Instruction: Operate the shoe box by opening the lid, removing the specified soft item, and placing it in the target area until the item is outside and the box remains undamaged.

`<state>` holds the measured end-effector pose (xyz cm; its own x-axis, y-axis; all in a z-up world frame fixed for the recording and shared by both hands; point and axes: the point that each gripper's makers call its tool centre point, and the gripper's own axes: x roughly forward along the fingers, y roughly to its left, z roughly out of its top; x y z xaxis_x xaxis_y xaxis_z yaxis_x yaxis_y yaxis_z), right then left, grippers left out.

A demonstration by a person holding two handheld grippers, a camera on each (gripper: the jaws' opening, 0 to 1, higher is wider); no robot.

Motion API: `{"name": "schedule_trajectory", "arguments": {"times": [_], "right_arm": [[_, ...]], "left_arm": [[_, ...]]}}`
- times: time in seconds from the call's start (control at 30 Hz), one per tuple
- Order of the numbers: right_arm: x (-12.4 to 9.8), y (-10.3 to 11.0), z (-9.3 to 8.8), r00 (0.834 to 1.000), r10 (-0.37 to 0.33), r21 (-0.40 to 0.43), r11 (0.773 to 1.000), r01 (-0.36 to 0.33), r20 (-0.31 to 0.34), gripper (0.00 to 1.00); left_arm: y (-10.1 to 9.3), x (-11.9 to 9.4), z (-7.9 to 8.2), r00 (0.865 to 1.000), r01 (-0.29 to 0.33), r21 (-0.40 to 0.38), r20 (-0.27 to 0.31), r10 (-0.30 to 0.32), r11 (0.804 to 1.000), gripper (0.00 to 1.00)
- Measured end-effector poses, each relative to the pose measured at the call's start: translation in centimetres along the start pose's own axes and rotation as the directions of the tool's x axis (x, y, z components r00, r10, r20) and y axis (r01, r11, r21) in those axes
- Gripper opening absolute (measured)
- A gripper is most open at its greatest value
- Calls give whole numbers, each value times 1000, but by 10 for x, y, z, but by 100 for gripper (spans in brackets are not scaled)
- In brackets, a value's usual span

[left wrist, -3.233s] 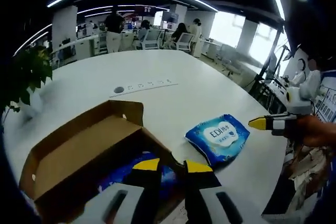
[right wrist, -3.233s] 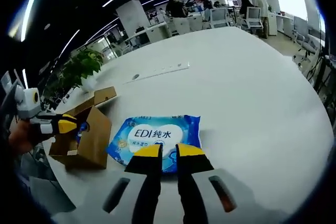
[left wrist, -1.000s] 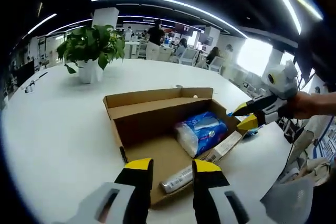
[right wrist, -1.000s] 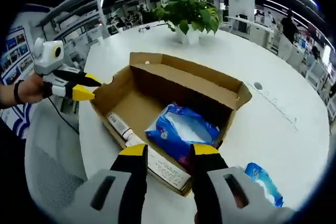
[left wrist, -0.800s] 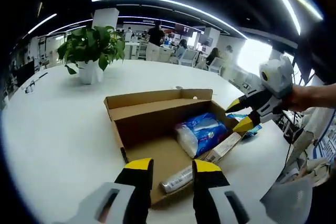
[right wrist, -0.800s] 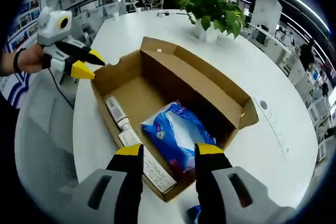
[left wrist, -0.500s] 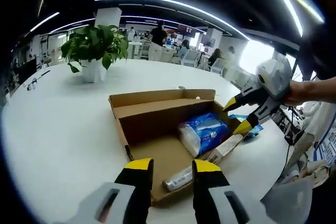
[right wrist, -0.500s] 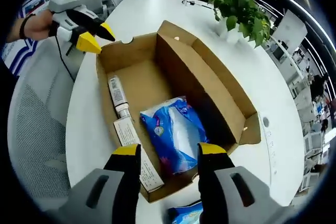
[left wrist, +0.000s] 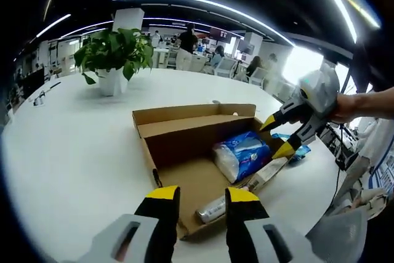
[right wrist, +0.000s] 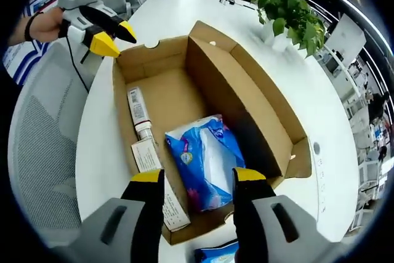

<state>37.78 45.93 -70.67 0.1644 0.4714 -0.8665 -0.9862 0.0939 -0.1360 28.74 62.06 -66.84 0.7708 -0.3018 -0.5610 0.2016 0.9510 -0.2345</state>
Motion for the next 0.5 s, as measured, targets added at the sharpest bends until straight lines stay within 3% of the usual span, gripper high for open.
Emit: {"name": "schedule_trajectory", "arguments": {"times": [0.33,0.5], "right_arm": [[17,-10,0,1000,6,-40,999,-7,-25,57],[26,-15,1,1000,17,-7,1000,-17,-24,59]], "left_arm": [[0,-1,0,1000,-1,-4,-7,1,1000,29],[3,-1,-2,1000,-7,-10,-8,7,1000,29]]}}
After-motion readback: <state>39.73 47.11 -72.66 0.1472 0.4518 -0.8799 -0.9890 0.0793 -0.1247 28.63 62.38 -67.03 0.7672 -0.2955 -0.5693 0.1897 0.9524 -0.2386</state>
